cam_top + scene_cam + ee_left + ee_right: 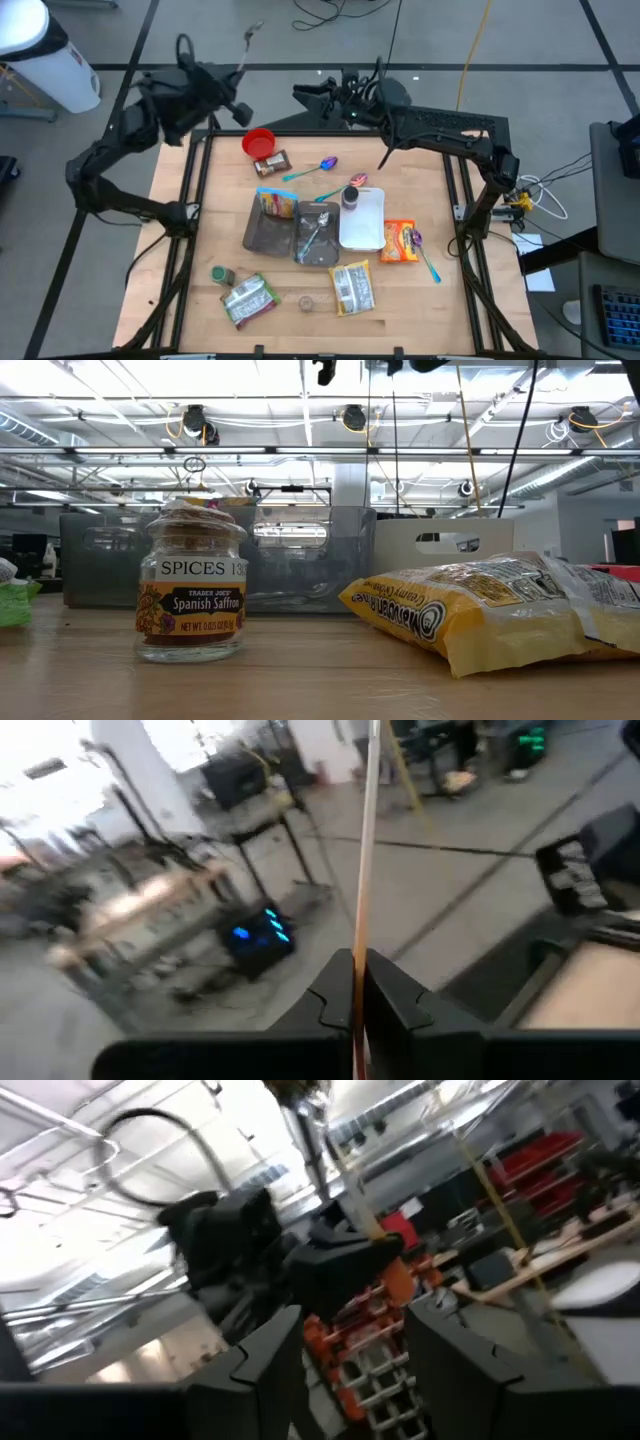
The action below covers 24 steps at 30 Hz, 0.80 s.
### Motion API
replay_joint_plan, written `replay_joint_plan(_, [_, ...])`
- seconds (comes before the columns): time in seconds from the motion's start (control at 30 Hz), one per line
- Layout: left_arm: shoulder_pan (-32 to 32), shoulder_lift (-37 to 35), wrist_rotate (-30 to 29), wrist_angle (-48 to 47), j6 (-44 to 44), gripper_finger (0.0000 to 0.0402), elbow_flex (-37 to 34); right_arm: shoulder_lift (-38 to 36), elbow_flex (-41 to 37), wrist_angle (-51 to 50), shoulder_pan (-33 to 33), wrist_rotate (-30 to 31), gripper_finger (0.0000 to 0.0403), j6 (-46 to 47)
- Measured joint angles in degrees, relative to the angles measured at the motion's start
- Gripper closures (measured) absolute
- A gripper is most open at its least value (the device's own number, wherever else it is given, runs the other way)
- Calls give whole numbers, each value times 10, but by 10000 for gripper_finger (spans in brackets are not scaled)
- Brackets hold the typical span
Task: Pick & Place Food Item
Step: Put the orange spoon into the right gray bin
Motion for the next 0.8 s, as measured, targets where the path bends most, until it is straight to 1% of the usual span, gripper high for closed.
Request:
replay_joint_plan(0.1, [30,-12,82,-16,-47,394,1,0,0,-10,-8,-43,232,12])
replay_joint_plan(0.3, [90,-29,262,-53,-136,394,1,0,0,-38,-14,-103,232,8])
replay_joint_plan(0.37, [105,-31,313,-66,-159,394,1,0,0,-50,-16,-108,232,2])
replay_joint_plan(0.5, [118,-26,394,-91,-197,394,0,0,0,-88,-16,-111,232,-15])
replay_joint_plan(0.6, [119,-25,448,-90,-224,394,-16,-6,0,-116,-18,-122,232,-27])
replay_joint_plan(0.8, [118,-30,534,-48,-280,394,-91,-39,-1,-214,-16,-117,232,-94])
